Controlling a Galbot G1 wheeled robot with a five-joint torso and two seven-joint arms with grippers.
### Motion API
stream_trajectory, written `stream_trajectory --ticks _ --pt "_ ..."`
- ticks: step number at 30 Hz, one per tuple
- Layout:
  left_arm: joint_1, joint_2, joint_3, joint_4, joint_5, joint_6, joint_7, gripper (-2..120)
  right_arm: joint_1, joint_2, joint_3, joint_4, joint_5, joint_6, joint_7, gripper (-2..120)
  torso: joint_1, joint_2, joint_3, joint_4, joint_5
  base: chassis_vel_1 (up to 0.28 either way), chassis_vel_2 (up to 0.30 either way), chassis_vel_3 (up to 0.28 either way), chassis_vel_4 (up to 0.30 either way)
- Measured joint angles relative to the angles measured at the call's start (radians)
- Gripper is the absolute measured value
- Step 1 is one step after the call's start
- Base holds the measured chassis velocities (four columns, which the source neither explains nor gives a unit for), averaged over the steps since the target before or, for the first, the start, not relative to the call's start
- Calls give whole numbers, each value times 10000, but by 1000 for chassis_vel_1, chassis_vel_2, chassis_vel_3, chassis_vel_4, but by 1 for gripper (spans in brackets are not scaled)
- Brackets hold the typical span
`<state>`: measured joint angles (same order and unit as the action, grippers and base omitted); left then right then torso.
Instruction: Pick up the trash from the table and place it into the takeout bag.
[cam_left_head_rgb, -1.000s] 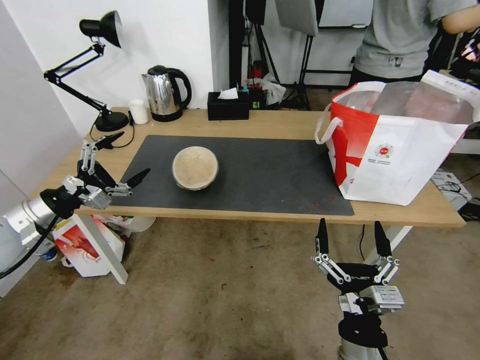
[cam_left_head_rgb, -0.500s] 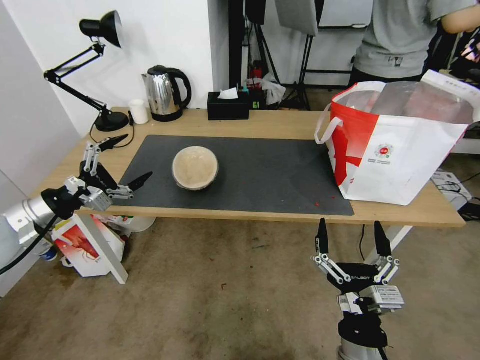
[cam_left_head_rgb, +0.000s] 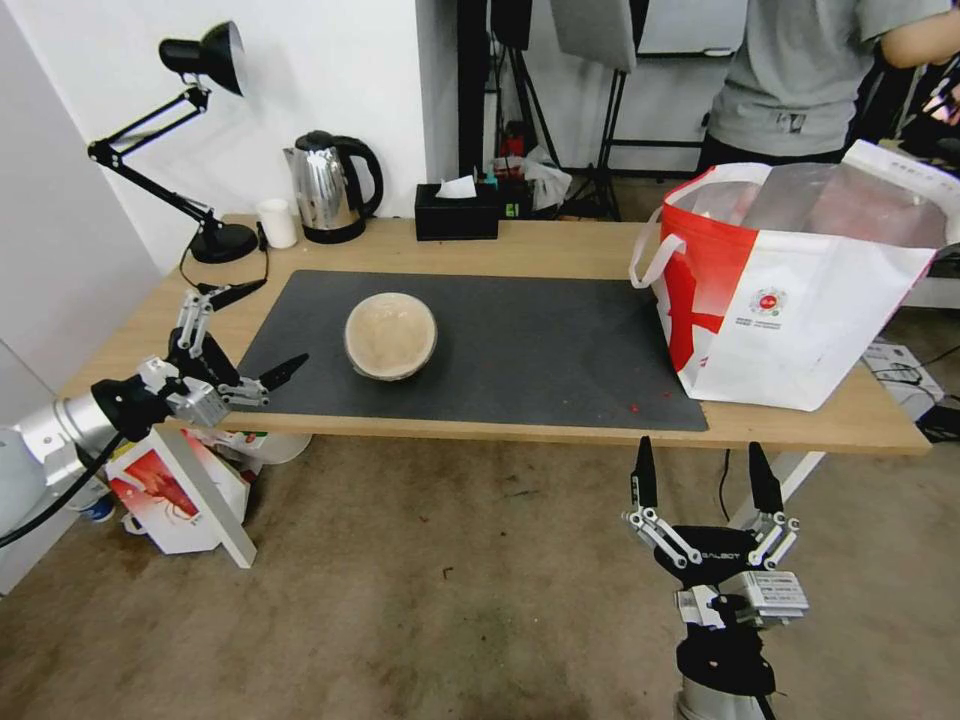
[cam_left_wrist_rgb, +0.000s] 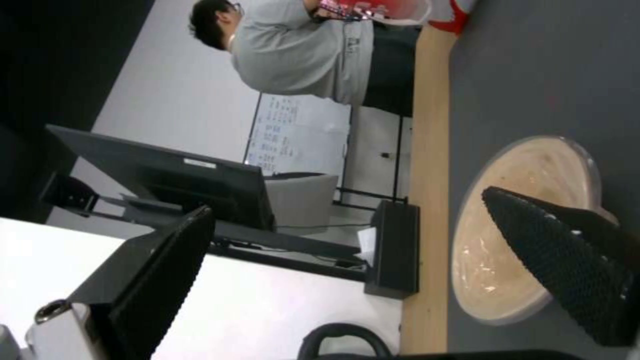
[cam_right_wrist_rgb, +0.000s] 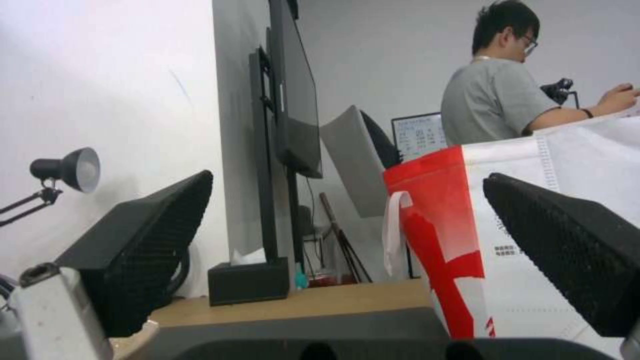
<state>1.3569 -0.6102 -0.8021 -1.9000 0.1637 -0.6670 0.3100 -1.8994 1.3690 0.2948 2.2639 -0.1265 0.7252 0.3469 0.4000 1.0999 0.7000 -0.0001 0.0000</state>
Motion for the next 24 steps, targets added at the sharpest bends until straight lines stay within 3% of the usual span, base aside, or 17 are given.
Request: stream_trajectory --ticks 15,24 --pt "-1230 502 1460 646 -35 208 132 100 0 0 0 0 0 0 0 100 0 0 0 -1 0 0 0 0 0" --pt "-1327 615 1566 771 -107 235 137 100 0 0 0 0 0 0 0 100 0 0 0 1 0 0 0 0 0"
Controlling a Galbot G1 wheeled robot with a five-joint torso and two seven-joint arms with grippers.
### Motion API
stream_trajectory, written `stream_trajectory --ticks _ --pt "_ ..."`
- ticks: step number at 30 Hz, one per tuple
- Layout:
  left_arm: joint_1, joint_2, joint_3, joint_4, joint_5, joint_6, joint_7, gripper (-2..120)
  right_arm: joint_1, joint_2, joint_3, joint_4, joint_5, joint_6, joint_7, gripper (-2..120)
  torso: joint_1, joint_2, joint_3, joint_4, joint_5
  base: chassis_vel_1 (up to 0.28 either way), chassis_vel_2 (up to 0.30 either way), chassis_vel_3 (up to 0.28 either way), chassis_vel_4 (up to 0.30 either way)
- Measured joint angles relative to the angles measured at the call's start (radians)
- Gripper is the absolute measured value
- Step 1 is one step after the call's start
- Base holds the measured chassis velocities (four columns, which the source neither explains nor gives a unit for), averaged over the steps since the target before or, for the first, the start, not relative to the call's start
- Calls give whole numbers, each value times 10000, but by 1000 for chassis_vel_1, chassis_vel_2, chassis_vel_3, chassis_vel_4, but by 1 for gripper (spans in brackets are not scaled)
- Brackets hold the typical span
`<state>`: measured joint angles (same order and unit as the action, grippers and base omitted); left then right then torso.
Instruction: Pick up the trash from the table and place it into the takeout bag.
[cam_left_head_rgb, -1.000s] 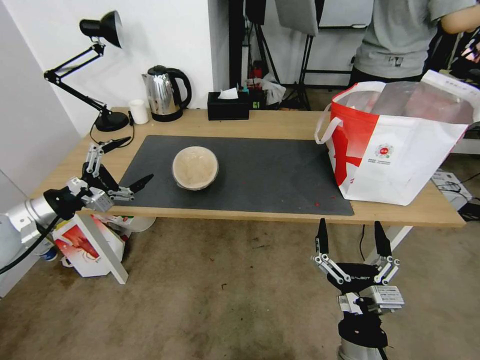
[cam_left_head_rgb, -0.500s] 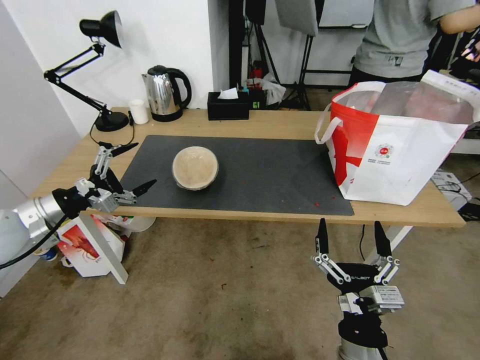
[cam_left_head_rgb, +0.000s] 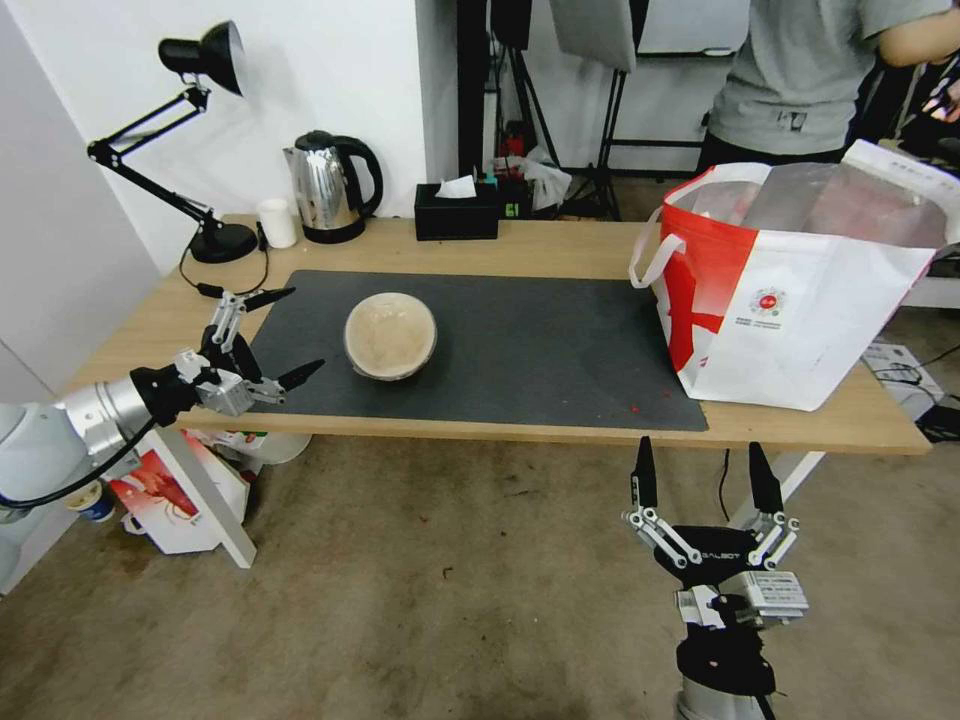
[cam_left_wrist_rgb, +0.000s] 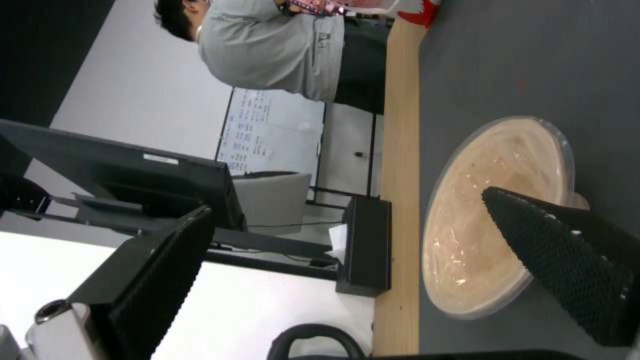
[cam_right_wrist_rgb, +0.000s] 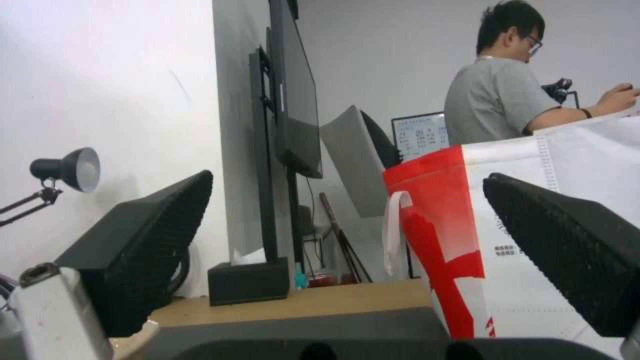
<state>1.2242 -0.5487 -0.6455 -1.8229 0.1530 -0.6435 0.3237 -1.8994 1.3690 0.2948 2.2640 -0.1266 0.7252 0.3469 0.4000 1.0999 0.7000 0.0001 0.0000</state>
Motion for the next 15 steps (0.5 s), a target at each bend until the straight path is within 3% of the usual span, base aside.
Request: stream_trajectory --ticks 15 --pt "-255 163 425 242 -35 156 16 100 0 0 0 0 0 0 0 100 0 0 0 -1 1 0 0 0 0"
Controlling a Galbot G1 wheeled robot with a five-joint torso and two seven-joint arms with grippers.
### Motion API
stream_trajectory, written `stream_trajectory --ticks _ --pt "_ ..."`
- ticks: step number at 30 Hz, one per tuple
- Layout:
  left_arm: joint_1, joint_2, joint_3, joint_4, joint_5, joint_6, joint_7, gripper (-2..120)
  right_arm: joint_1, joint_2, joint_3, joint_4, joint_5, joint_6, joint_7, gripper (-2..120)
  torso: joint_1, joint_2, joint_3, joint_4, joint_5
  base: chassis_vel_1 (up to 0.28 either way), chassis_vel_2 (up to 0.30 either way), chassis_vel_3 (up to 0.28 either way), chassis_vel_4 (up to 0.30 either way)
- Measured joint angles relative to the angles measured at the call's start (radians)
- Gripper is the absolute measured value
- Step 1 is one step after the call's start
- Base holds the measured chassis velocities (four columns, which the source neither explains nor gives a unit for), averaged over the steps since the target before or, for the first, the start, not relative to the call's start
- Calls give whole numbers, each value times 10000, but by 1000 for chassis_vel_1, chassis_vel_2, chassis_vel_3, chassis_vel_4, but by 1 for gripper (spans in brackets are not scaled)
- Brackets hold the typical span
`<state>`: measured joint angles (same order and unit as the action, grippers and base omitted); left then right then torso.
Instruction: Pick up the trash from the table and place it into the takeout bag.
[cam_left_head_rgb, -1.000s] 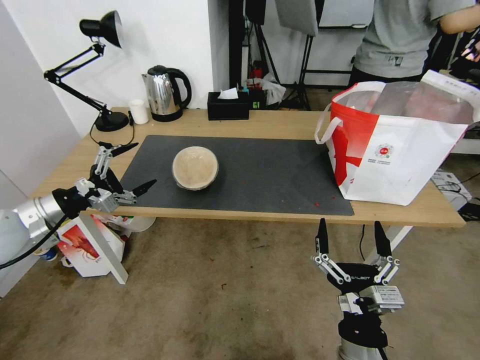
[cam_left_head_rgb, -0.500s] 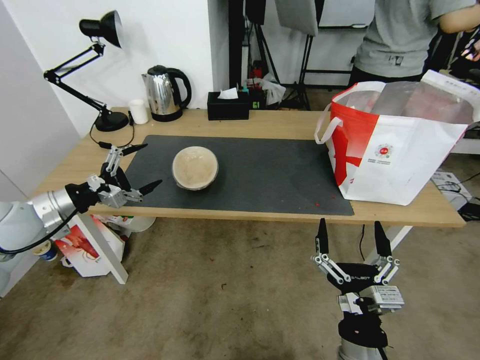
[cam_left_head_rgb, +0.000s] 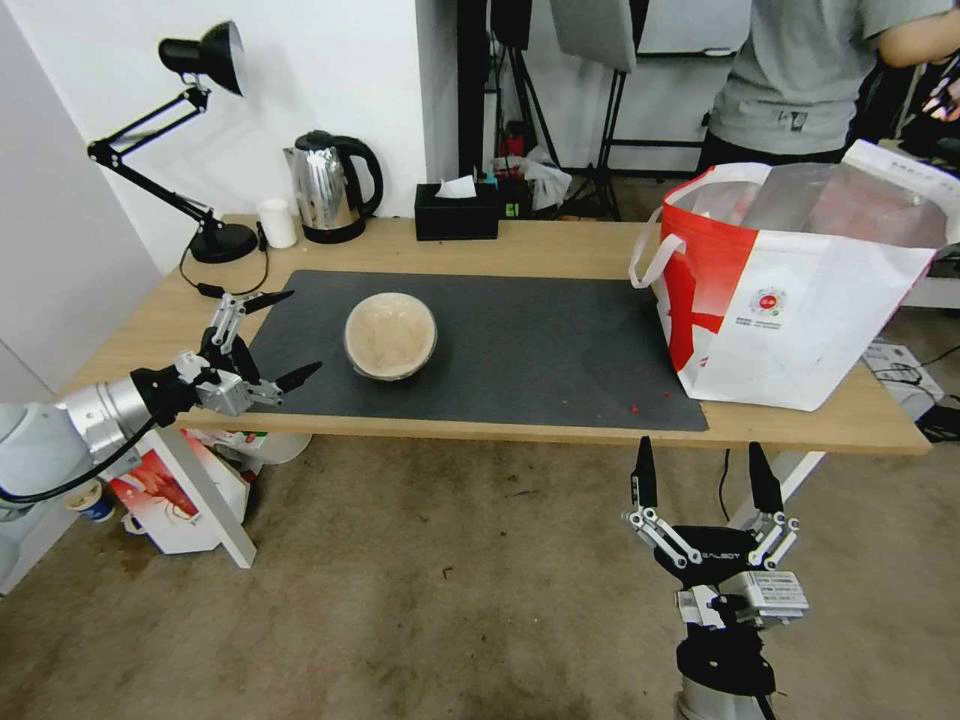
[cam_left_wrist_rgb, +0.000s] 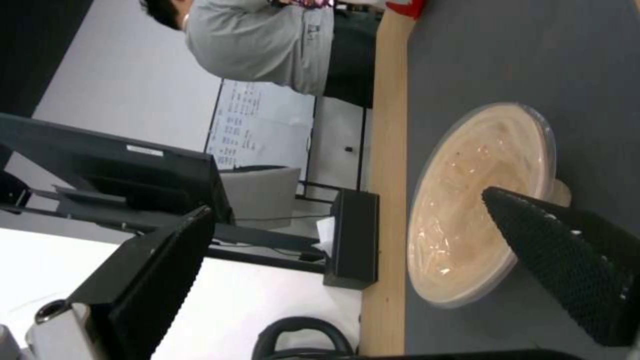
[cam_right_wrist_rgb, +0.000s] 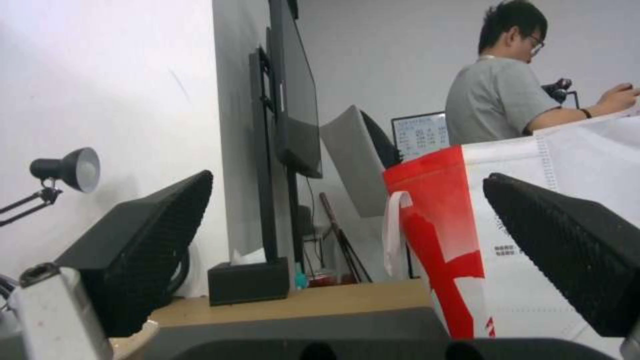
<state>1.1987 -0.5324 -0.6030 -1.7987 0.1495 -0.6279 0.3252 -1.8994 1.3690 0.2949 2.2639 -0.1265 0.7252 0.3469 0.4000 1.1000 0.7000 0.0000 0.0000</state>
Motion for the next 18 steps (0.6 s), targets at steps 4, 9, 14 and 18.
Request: stream_trajectory --ticks 4,9,14,18 --pt "-33 -92 140 9 -4 44 0 100 0 0 0 0 0 0 0 100 0 0 0 1 -1 0 0 0 0" --pt "-54 -167 203 10 18 54 20 100 0 0 0 0 0 0 0 100 0 0 0 1 0 0 0 0 0" --pt "-149 -162 283 61 27 61 34 100 0 0 0 0 0 0 0 100 0 0 0 1 0 0 0 0 0" --pt "-232 -161 388 136 33 63 42 100 0 0 0 0 0 0 0 100 0 0 0 1 0 0 0 0 0"
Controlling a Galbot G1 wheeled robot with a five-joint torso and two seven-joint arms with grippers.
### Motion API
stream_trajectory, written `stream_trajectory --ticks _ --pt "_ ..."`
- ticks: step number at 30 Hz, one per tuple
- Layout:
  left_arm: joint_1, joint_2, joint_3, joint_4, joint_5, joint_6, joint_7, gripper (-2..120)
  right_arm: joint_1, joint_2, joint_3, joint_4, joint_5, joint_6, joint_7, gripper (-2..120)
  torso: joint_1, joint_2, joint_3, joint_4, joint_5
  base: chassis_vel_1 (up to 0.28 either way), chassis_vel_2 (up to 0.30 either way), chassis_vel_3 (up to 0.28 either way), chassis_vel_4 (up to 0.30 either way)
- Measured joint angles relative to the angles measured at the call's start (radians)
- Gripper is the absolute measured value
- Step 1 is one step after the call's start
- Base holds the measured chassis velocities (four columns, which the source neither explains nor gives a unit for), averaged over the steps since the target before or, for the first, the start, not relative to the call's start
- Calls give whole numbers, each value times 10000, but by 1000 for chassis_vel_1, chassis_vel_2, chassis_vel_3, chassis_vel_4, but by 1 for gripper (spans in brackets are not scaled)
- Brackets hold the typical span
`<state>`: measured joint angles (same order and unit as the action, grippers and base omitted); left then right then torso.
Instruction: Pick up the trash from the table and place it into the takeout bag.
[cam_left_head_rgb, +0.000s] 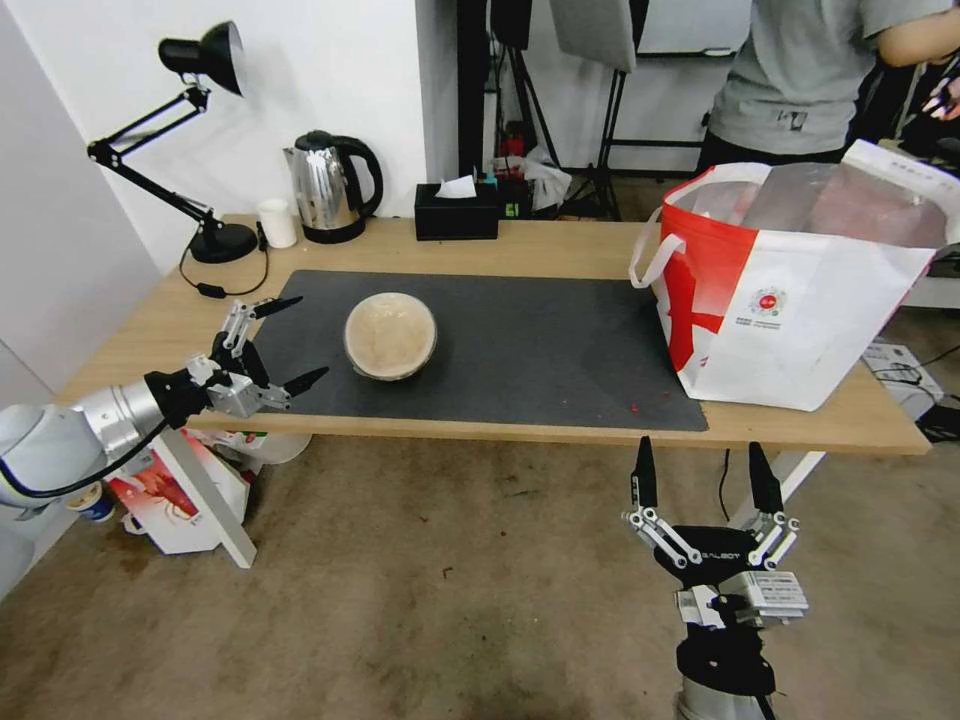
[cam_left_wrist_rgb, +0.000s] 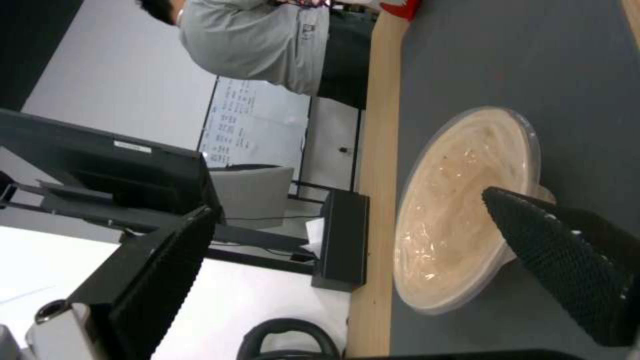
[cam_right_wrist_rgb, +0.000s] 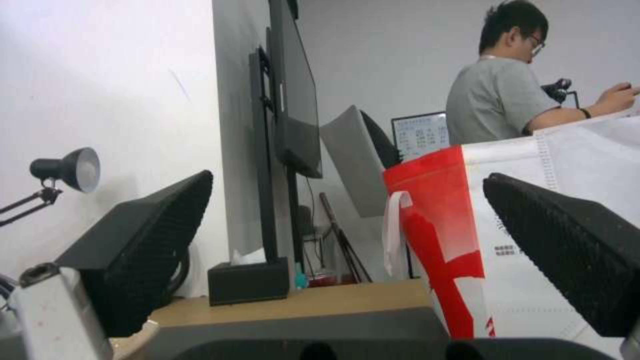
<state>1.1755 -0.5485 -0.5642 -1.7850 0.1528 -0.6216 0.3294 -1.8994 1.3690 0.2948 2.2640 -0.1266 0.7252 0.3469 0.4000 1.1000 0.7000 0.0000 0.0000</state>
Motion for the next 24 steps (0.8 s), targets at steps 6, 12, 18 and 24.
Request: stream_trajectory --ticks 6,12,18,24 --pt "-311 -17 357 285 24 15 4 100 0 0 0 0 0 0 0 100 0 0 0 0 0 0 0 0 0" --pt "-408 -45 474 348 32 19 5 100 0 0 0 0 1 0 0 100 0 0 0 0 -1 0 0 0 0" --pt "-807 -192 926 664 86 8 145 100 0 0 0 0 0 0 0 100 0 0 1 -1 -1 0 0 0 0" --pt "-1261 -282 1423 962 216 -31 202 100 0 0 0 -1 0 0 0 100 0 0 0 0 0 0 0 0 0"
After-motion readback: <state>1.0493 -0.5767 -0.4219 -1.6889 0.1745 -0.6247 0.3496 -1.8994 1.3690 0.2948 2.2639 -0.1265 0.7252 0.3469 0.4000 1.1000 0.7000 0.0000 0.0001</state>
